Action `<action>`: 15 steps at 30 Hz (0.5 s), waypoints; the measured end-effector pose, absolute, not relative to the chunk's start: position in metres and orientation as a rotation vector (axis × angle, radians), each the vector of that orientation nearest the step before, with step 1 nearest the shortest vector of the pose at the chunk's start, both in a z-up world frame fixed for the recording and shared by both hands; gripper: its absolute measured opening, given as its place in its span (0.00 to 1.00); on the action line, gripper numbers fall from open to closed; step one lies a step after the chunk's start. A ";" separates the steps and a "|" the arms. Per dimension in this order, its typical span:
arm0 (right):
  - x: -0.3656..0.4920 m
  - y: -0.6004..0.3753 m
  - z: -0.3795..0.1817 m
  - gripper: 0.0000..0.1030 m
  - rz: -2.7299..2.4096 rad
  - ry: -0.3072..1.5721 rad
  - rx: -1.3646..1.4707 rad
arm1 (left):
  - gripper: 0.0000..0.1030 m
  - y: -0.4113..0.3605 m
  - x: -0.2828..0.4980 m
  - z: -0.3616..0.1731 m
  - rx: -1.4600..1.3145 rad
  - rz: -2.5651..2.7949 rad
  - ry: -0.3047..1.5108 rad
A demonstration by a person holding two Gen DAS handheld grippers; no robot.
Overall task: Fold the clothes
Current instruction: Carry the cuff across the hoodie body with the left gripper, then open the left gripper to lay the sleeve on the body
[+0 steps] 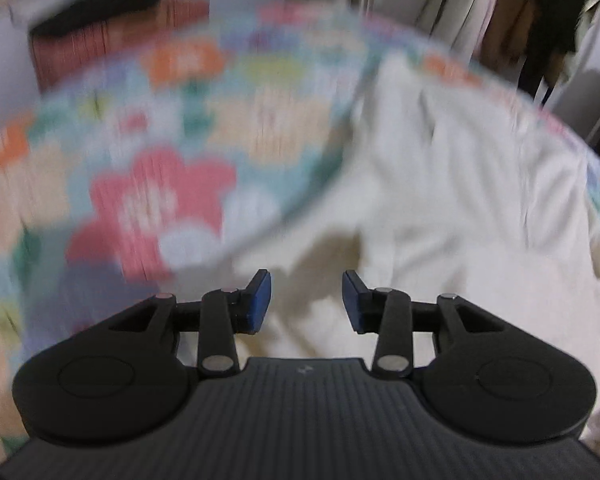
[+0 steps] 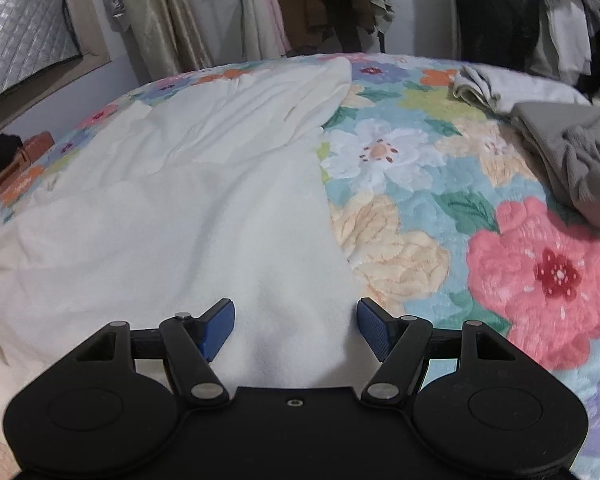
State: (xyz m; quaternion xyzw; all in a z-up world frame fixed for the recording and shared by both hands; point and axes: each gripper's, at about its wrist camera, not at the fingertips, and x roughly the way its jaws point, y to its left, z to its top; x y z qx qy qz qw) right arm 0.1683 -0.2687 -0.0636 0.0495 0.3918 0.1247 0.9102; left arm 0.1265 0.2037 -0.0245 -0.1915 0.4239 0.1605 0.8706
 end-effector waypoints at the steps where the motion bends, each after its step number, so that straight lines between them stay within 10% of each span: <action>1: 0.169 -0.271 -0.064 0.71 0.255 0.814 0.118 | 0.37 0.206 0.129 -0.030 -0.426 0.326 0.922; 15: 0.172 -0.281 -0.072 0.79 0.215 0.870 0.185 | 0.59 0.191 0.132 -0.040 -0.396 0.310 0.981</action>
